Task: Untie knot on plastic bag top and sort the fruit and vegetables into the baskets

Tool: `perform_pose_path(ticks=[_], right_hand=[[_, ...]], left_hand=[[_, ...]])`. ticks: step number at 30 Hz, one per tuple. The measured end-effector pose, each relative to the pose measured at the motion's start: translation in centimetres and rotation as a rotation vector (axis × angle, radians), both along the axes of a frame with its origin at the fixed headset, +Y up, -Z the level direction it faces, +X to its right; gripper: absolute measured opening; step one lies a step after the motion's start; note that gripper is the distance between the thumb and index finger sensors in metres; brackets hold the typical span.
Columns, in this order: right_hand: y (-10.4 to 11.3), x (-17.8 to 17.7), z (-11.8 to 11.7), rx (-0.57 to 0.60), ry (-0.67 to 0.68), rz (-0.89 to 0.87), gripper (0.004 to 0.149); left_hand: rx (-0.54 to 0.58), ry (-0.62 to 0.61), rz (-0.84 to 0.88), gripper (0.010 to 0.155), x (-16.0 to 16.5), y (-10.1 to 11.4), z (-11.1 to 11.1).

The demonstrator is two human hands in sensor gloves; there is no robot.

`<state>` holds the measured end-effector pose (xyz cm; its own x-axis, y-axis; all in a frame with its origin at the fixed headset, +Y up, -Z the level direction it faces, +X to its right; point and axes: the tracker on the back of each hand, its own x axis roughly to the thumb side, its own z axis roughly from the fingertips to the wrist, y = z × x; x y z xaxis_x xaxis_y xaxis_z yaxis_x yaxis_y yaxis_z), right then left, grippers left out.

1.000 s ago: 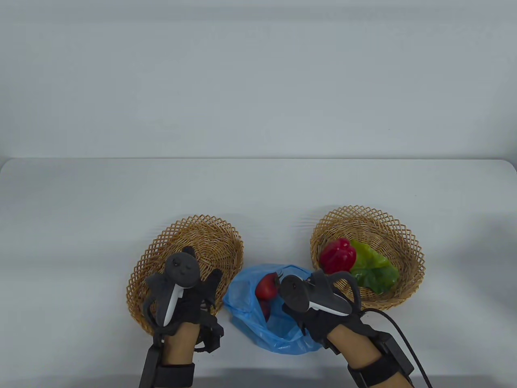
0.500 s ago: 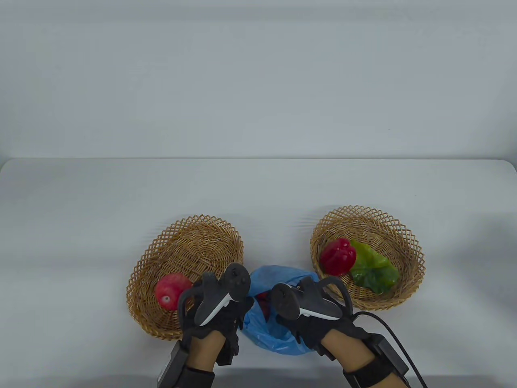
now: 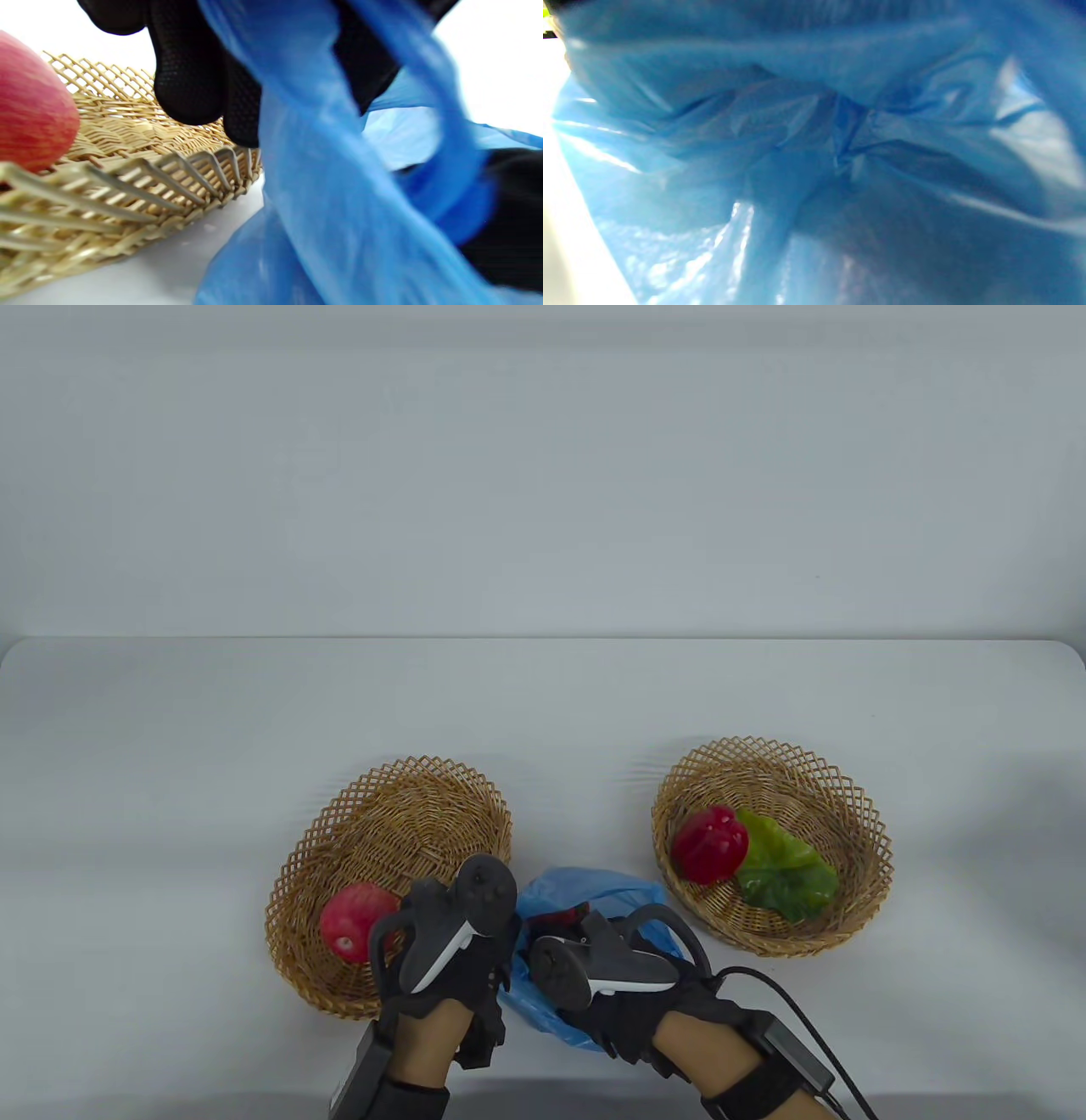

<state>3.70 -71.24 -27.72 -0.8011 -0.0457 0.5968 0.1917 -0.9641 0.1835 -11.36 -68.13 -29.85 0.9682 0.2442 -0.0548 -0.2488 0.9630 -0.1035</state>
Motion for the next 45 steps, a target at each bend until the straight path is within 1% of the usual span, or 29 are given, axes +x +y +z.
perform_pose_path(ticks=[2,4,7,9,11,13,14,17,19,22,25,27,28,29,31,32,33,36,39,42,45], right_hand=[[0.4,0.3,-0.1,0.032,-0.007,-0.011,0.066],[0.5,0.6,-0.4,0.060,-0.038,0.007,0.070],[0.2,1.2,-1.0,0.051,-0.100,0.038,0.069],[0.2,1.4,-1.2,0.054,-0.119,0.060,0.067],[0.5,1.3,-1.0,0.113,-0.107,0.031,0.064],[0.7,0.8,-0.4,0.172,-0.072,-0.008,0.065],[0.7,0.5,-0.2,0.172,-0.057,-0.009,0.068],[0.0,-0.3,0.1,0.088,-0.025,0.032,0.076],[-0.2,-0.4,0.1,0.070,-0.031,0.090,0.077],[0.3,0.1,-0.2,0.116,-0.063,0.074,0.075],[1.1,0.5,-0.3,0.223,-0.081,0.038,0.068],[1.2,0.5,-0.2,0.242,-0.076,0.026,0.074],[1.1,0.4,-0.2,0.227,-0.072,0.015,0.077],[0.8,0.2,-0.3,0.180,-0.066,0.025,0.078],[0.1,0.0,-0.4,0.108,-0.068,0.066,0.074],[-0.3,0.0,-0.5,0.059,-0.072,0.114,0.071],[-0.5,0.1,-0.6,0.033,-0.079,0.145,0.072],[-0.7,0.3,-0.7,0.049,-0.074,0.133,0.075],[-1.1,0.3,-0.8,0.037,-0.075,0.135,0.079],[-1.5,-0.1,-0.6,0.026,-0.062,0.076,0.080],[-1.7,-0.3,-0.5,0.038,-0.057,0.099,0.082]], left_hand=[[0.008,0.015,-0.023,0.041,-0.2,0.2,0.0],[0.019,0.031,-0.039,0.041,-0.4,0.4,0.0],[0.013,0.036,-0.038,0.041,-0.6,0.4,0.0],[0.001,0.032,-0.048,0.041,-0.6,0.4,0.0],[-0.018,0.012,-0.044,0.041,-0.5,0.3,-0.1],[-0.014,0.002,-0.039,0.041,-0.4,0.4,0.0],[-0.018,-0.005,-0.033,0.041,-0.4,0.3,0.0],[-0.022,-0.012,-0.028,0.041,-0.3,0.3,0.0],[-0.019,-0.007,-0.037,0.041,-0.4,0.3,0.0],[-0.017,0.006,-0.034,0.041,-0.6,0.4,0.0],[-0.017,0.008,-0.021,0.041,-0.7,0.5,0.0],[-0.020,0.005,-0.030,0.041,-0.6,0.4,0.0],[-0.021,0.003,-0.032,0.041,-0.5,0.4,0.0],[-0.021,0.002,-0.032,0.041,-0.5,0.4,0.0],[-0.022,0.000,-0.030,0.041,-0.4,0.4,0.0],[-0.023,0.000,-0.030,0.041,-0.4,0.4,0.0],[-0.023,0.002,-0.033,0.041,-0.4,0.4,0.1],[-0.022,0.002,-0.025,0.041,-0.4,0.4,0.1],[-0.026,-0.004,-0.027,0.041,-0.3,0.3,0.1],[-0.034,-0.011,-0.022,0.041,-0.3,0.3,0.0],[-0.037,-0.010,-0.019,0.041,-0.3,0.3,0.1]])
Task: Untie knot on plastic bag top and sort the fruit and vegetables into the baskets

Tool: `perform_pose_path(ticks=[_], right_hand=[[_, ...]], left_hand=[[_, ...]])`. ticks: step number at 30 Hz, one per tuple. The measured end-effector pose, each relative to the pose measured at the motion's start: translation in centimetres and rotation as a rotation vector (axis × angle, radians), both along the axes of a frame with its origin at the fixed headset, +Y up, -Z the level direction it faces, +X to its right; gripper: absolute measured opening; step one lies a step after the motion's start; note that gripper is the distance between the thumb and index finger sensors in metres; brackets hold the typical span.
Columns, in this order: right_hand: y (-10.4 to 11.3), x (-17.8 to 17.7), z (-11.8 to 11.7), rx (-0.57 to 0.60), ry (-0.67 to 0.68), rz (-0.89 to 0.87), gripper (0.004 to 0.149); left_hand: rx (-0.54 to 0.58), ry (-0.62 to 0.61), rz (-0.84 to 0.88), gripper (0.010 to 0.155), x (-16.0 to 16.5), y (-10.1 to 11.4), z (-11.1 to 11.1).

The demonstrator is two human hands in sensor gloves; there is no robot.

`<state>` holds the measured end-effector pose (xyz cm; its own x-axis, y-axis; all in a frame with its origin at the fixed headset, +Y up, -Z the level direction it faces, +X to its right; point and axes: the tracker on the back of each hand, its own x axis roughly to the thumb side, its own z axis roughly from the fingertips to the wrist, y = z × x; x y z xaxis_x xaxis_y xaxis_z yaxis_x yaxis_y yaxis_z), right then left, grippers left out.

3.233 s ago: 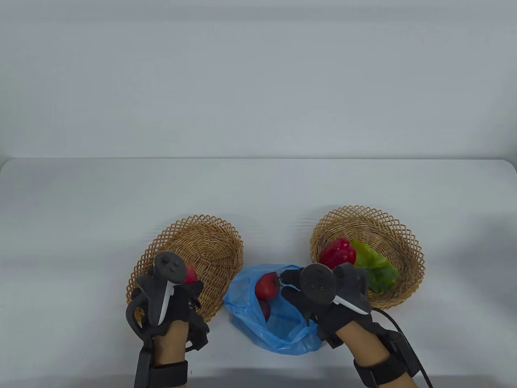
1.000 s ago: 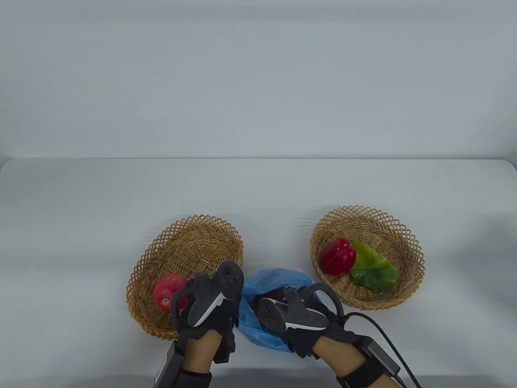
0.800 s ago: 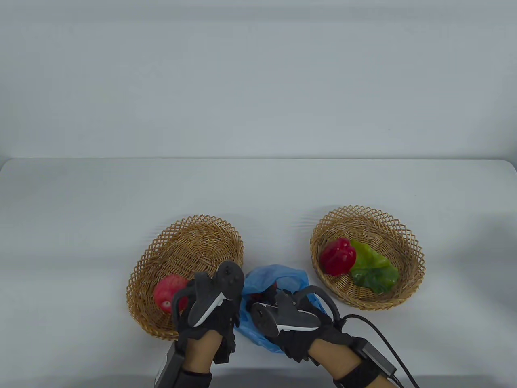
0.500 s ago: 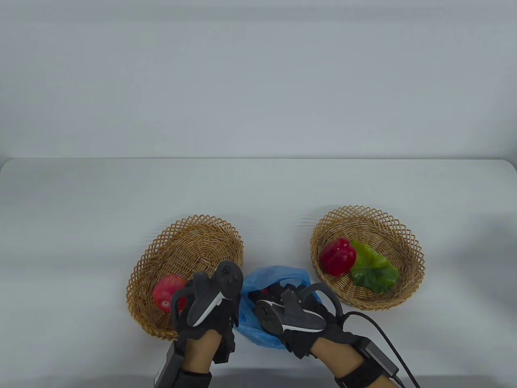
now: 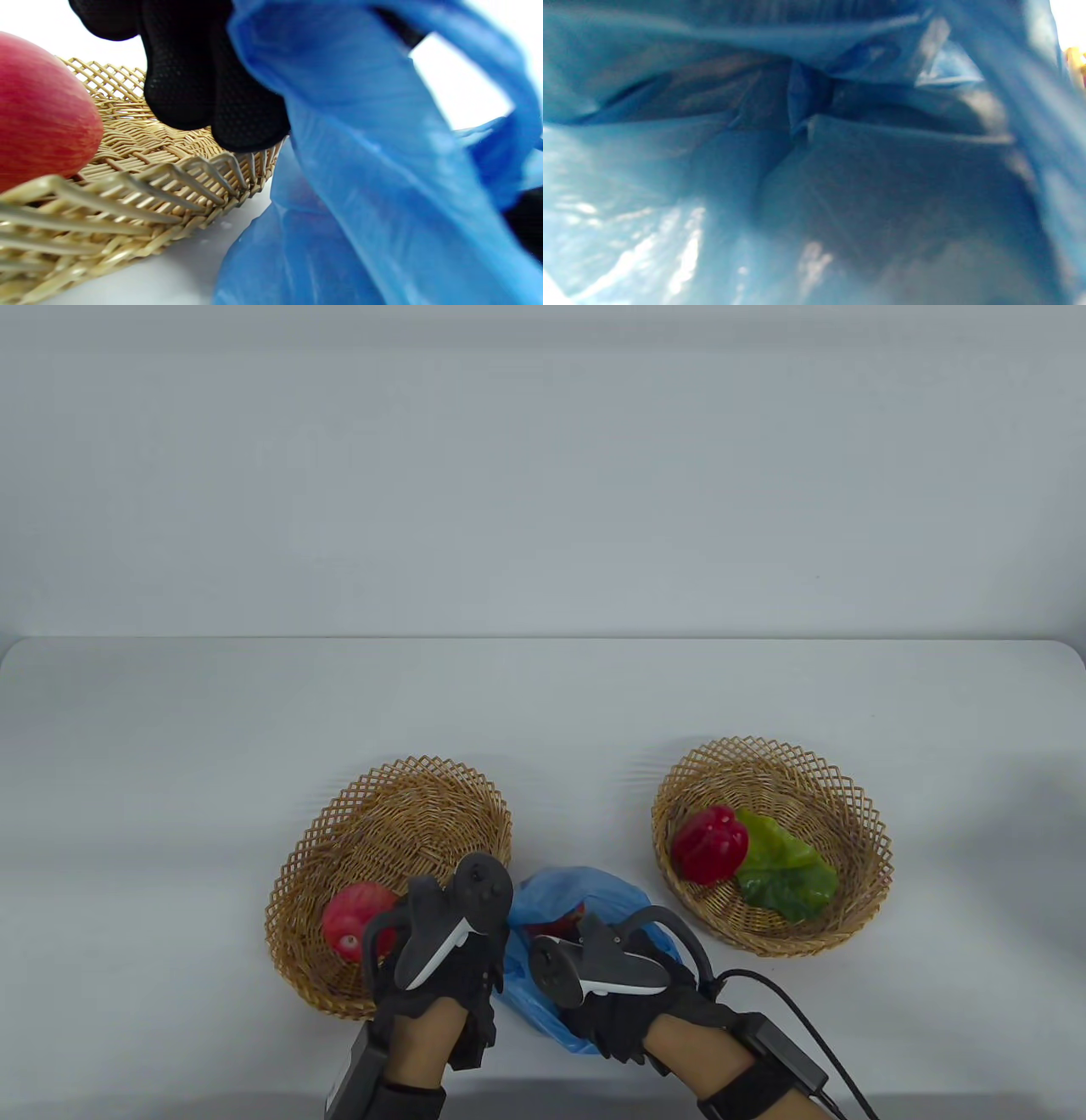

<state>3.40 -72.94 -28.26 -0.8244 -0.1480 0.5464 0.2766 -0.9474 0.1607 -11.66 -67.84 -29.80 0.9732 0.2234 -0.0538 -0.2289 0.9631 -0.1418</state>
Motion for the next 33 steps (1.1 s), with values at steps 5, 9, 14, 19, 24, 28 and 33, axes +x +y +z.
perform_pose_path(ticks=[5,9,14,19,24,28,33], right_hand=[[0.0,0.8,-0.6,-0.043,-0.021,-0.006,0.085],[1.6,2.2,-1.2,-0.025,-0.043,-0.105,0.085],[4.6,4.3,-2.0,-0.041,-0.095,-0.348,0.085],[6.3,6.1,-2.6,-0.092,-0.139,-0.586,0.084],[7.0,8.1,-3.3,-0.136,-0.226,-0.869,0.084],[7.4,9.1,-3.3,-0.139,-0.309,-1.072,0.084],[8.3,9.0,-2.7,-0.187,-0.294,-1.205,0.084]], left_hand=[[0.000,0.000,0.006,0.041,0.0,0.0,0.0],[0.002,0.007,0.011,0.041,-0.2,0.0,0.0],[0.000,0.004,0.021,0.041,-0.2,0.0,-0.1],[-0.006,-0.014,0.063,0.044,-0.4,0.0,-0.1],[-0.034,-0.109,0.296,0.073,-1.3,1.0,0.1],[0.030,-0.191,0.497,0.087,-2.3,2.6,0.8],[0.148,-0.334,0.631,0.092,-1.6,4.2,2.1]])
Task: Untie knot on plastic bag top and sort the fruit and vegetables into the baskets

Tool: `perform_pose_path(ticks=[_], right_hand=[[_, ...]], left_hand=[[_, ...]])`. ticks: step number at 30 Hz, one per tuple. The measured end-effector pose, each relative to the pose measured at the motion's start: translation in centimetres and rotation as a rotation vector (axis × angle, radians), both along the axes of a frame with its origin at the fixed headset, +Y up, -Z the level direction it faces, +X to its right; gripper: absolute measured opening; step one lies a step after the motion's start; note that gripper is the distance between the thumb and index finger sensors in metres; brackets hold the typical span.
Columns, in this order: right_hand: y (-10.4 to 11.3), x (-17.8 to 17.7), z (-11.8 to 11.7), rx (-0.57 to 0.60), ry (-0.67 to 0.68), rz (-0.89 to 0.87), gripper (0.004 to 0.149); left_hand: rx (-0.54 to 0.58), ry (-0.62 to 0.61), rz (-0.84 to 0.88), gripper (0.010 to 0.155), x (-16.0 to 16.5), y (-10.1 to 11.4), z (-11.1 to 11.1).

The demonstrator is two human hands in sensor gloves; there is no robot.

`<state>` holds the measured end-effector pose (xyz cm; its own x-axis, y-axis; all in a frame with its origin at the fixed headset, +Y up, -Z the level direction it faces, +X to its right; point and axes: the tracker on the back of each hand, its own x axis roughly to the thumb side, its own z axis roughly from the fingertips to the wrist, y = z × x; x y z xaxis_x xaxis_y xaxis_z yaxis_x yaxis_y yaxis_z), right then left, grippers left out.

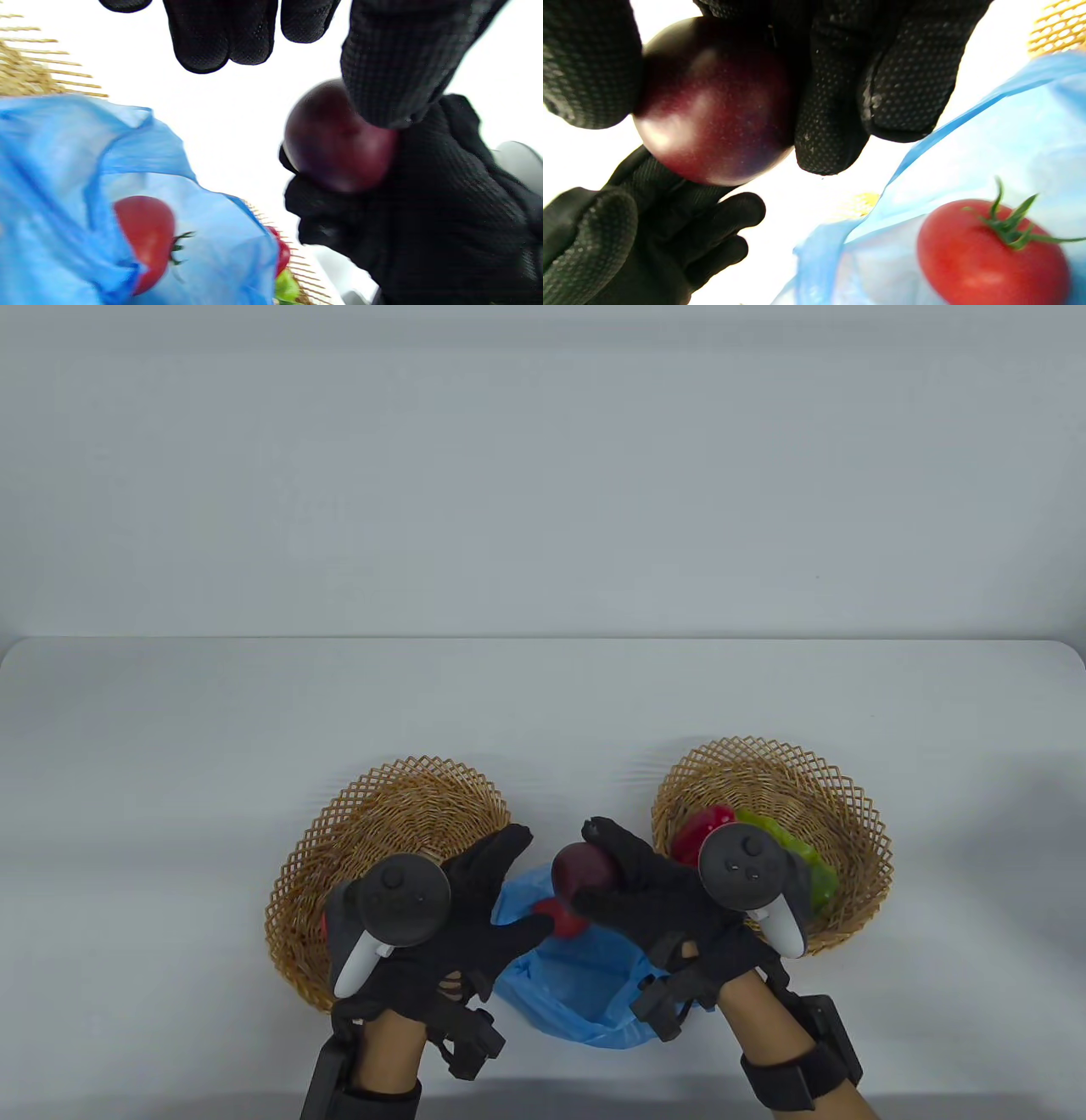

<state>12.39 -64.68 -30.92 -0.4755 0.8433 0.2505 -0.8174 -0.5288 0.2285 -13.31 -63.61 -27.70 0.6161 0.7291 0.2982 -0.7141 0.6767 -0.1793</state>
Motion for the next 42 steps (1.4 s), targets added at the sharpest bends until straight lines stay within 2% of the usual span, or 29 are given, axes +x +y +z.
perform_pose_path(ticks=[2,4,7,9,10,13,15,18,19,22,25,27,34,35,37,42], right_hand=[[0.3,-0.6,0.4,-0.012,0.051,-0.030,0.083],[0.5,-1.0,0.8,-0.008,0.079,-0.052,0.075],[0.8,-1.4,1.1,0.010,0.115,-0.054,0.067],[0.8,-1.3,1.1,0.035,0.108,-0.027,0.063],[0.8,-1.2,1.1,0.044,0.090,-0.021,0.061],[0.8,-1.0,1.1,0.100,0.038,0.068,0.054],[0.6,-1.1,1.0,0.185,-0.017,0.248,0.052],[0.1,-1.6,0.8,0.251,-0.051,0.480,0.050],[-0.4,-2.0,0.8,0.268,-0.043,0.584,0.048],[-1.4,-2.7,0.7,0.248,-0.009,0.729,0.047],[-2.7,-3.4,0.5,0.215,0.032,0.857,0.048],[-3.3,-3.7,0.5,0.204,0.050,0.891,0.049],[-3.8,-3.9,0.4,0.168,0.075,0.911,0.053],[-3.8,-3.9,0.4,0.160,0.080,0.913,0.053],[-3.9,-3.8,0.4,0.151,0.087,0.917,0.053],[-3.8,-3.8,0.4,0.147,0.085,0.921,0.054]], left_hand=[[0.044,-0.034,0.003,0.093,0.7,0.3,0.5],[0.057,-0.037,-0.005,0.099,0.9,0.3,0.6],[0.059,0.000,0.040,0.096,0.2,0.4,0.6],[0.038,-0.034,0.114,0.094,-0.3,0.5,0.4],[0.036,-0.011,0.116,0.094,-0.5,0.6,0.5],[0.040,0.180,0.035,0.092,-2.3,1.1,0.7],[-0.002,0.495,-0.078,0.091,-5.1,1.2,0.8],[-0.114,0.708,-0.221,0.091,-7.5,0.3,0.4],[-0.149,0.729,-0.224,0.091,-7.7,-0.2,0.1],[-0.212,0.660,-0.283,0.091,-6.9,-1.7,-1.1],[-0.229,0.652,-0.521,0.091,-4.9,-3.5,-2.2],[-0.254,0.652,-0.590,0.090,-4.3,-4.4,-2.6],[-0.383,0.635,-0.617,0.088,-4.7,-6.4,-3.5],[-0.401,0.632,-0.622,0.086,-4.7,-6.7,-3.7],[-0.423,0.640,-0.626,0.072,-4.7,-7.0,-3.9],[-0.433,0.629,-0.591,0.074,-4.9,-7.0,-3.8]])
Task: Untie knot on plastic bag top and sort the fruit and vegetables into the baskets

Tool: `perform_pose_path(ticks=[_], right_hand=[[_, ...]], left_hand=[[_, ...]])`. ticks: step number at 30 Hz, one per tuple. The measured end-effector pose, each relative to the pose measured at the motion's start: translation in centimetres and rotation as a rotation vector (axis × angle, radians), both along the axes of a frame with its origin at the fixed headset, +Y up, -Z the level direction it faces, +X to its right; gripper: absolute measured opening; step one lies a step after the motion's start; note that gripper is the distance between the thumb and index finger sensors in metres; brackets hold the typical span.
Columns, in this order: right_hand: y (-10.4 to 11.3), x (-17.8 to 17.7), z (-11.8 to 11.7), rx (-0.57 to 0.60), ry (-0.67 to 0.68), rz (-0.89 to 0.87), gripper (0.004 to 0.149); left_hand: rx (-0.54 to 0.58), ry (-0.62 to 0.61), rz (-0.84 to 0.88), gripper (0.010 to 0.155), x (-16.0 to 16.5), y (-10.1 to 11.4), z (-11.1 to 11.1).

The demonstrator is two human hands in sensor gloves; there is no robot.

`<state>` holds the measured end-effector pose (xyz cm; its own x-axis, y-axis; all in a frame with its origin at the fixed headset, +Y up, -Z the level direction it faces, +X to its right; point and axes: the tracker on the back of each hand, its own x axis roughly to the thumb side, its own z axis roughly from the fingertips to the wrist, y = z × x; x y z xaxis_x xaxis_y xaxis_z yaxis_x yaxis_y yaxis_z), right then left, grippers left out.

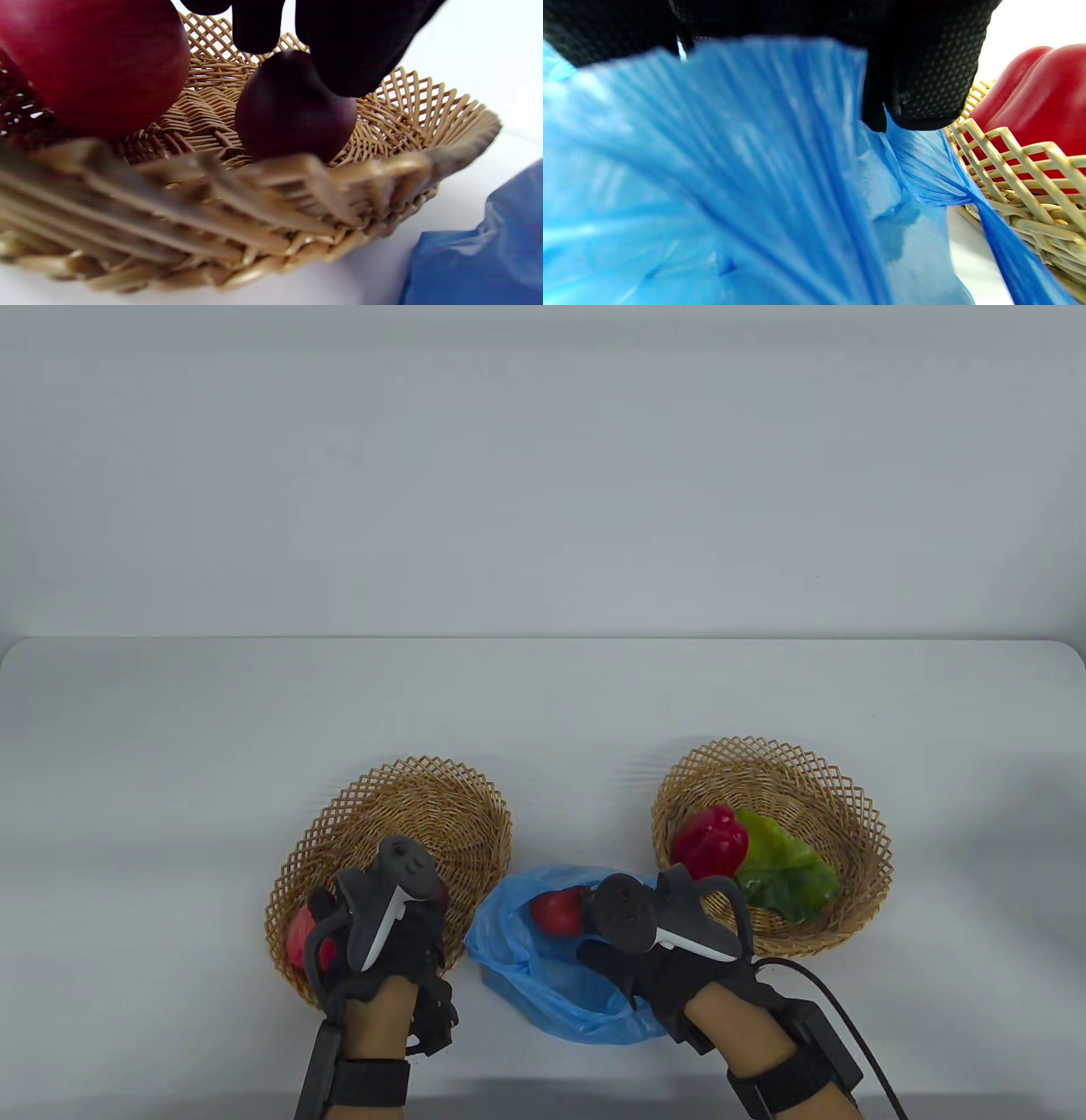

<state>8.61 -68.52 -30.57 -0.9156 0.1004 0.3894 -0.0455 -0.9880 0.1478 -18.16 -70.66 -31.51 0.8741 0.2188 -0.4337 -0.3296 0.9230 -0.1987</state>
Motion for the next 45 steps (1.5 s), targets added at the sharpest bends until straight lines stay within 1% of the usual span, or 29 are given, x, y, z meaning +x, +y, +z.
perform_pose_path(ticks=[1,4,5,7,9,12,13,14,16,17,18,19,21,22,26,28,30,34,37,38,41,45], right_hand=[[0.0,0.0,0.0,0.001,-0.001,-0.001,0.054],[0.0,0.1,-0.1,0.005,-0.008,-0.002,0.054],[0.0,0.2,-0.1,0.005,-0.011,0.001,0.054],[0.1,0.2,-0.1,0.014,-0.013,0.009,0.054],[0.1,0.1,-0.1,0.025,-0.016,0.017,0.055],[0.0,-0.3,0.1,0.059,-0.016,0.048,0.058],[-0.1,-0.5,0.2,0.064,-0.014,0.066,0.059],[-0.2,-0.6,0.2,0.062,-0.013,0.074,0.060],[-0.4,-1.0,0.3,0.056,-0.010,0.078,0.064],[-0.5,-1.1,0.3,0.056,-0.010,0.079,0.067],[-0.7,-1.3,0.3,0.063,-0.010,0.089,0.070],[-0.8,-1.4,0.3,0.065,-0.009,0.093,0.073],[-1.3,-1.9,0.2,0.058,0.005,0.110,0.079],[-1.5,-2.0,0.2,0.053,0.014,0.110,0.080],[-2.6,-2.6,-0.3,-0.043,0.055,0.083,0.079],[-2.9,-2.6,-0.6,-0.055,0.051,0.094,0.079],[-3.0,-2.6,-0.9,-0.041,0.048,0.106,0.080],[-2.4,-2.7,-1.1,0.004,0.016,0.114,0.084],[-2.5,-2.9,-1.3,0.025,-0.002,0.197,0.079],[-2.7,-2.9,-1.2,0.018,0.001,0.234,0.082],[-2.6,-3.0,-1.1,0.050,0.005,0.212,0.085],[-2.7,-2.8,-1.2,0.024,0.010,0.163,0.082]], left_hand=[[0.019,-0.002,0.017,0.073,0.0,0.3,0.1],[0.148,-0.042,0.187,0.071,0.3,1.7,0.8],[0.202,-0.073,0.243,0.070,0.6,2.4,1.1],[0.280,-0.128,0.276,0.066,1.3,3.3,1.6],[0.317,-0.192,0.278,0.067,2.3,3.7,1.9],[0.274,-0.310,0.243,0.083,4.1,3.2,1.9],[0.245,-0.350,0.230,0.086,4.7,2.8,1.8],[0.229,-0.361,0.209,0.087,5.1,2.6,1.7],[0.186,-0.383,0.099,0.081,6.1,2.1,1.6],[0.184,-0.375,0.052,0.074,6.4,2.0,1.5],[0.178,-0.367,0.014,0.063,6.7,1.9,1.4],[0.174,-0.368,0.010,0.054,6.7,1.9,1.4],[0.179,-0.339,0.018,0.045,6.7,1.8,1.3],[0.178,-0.335,0.029,0.045,6.6,1.8,1.2],[0.181,-0.306,-0.013,0.043,6.5,1.7,1.2],[0.174,-0.302,-0.009,0.043,6.4,1.6,1.1],[0.177,-0.295,-0.013,0.043,6.4,1.6,1.1],[0.186,-0.287,-0.005,0.043,6.4,1.6,1.1],[0.187,-0.284,-0.006,0.043,6.4,1.7,1.1],[0.186,-0.283,-0.007,0.043,6.4,1.7,1.1],[0.188,-0.283,-0.011,0.043,6.3,1.7,1.2],[0.189,-0.280,-0.005,0.043,6.2,1.7,1.1]])
